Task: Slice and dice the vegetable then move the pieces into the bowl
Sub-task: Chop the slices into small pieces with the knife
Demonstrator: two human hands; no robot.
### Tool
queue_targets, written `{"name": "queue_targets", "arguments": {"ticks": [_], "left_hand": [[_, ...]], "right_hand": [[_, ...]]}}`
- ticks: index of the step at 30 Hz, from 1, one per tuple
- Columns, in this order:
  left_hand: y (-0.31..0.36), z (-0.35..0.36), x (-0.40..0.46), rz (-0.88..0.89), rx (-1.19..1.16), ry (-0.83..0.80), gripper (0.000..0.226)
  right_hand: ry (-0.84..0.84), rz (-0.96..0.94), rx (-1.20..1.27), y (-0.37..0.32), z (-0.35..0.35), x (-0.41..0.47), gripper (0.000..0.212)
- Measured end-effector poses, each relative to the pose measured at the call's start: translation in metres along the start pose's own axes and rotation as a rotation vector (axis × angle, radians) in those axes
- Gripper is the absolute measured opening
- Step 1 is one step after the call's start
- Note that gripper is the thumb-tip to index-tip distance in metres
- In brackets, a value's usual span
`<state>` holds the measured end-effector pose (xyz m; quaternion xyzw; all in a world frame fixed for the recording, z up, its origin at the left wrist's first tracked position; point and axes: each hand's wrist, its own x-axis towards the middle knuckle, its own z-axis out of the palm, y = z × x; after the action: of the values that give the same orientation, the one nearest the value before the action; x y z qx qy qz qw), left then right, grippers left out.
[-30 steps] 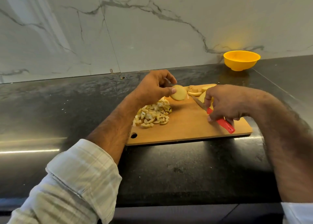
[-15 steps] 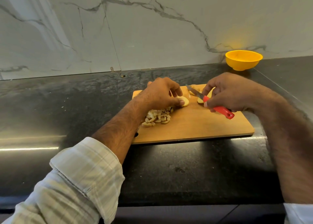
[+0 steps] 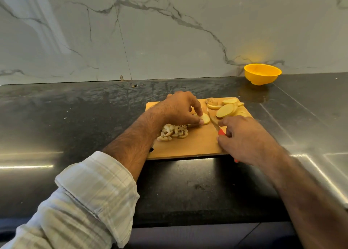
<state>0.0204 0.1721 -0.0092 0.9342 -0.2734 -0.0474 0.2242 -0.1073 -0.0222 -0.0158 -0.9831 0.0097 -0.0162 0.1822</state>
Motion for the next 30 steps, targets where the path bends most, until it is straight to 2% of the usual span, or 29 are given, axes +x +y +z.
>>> {"name": "queue_targets", "arguments": {"ticks": [8,14,19,30], "left_hand": [[0.001,0.003,0.001,0.031,0.117,0.011,0.028],[0.001,0.001,0.001,0.031,0.098,0.000,0.024],[-0.002,-0.001,0.000,0.040,0.154,-0.028,0.021],[0.006,-0.002,-0.001,0.000,0.156,-0.035,0.018]], "right_hand": [[0.012,-0.004,-0.019,-0.019,0.004,-0.015,0.047],[-0.034,0.016,-0.036,-0.027,0.002,-0.016,0.044],[-0.079,0.023,-0.058,-0.027,0.001,-0.009,0.032],[-0.119,0.048,-0.029,-0.031,0.000,0.016,0.043]]}}
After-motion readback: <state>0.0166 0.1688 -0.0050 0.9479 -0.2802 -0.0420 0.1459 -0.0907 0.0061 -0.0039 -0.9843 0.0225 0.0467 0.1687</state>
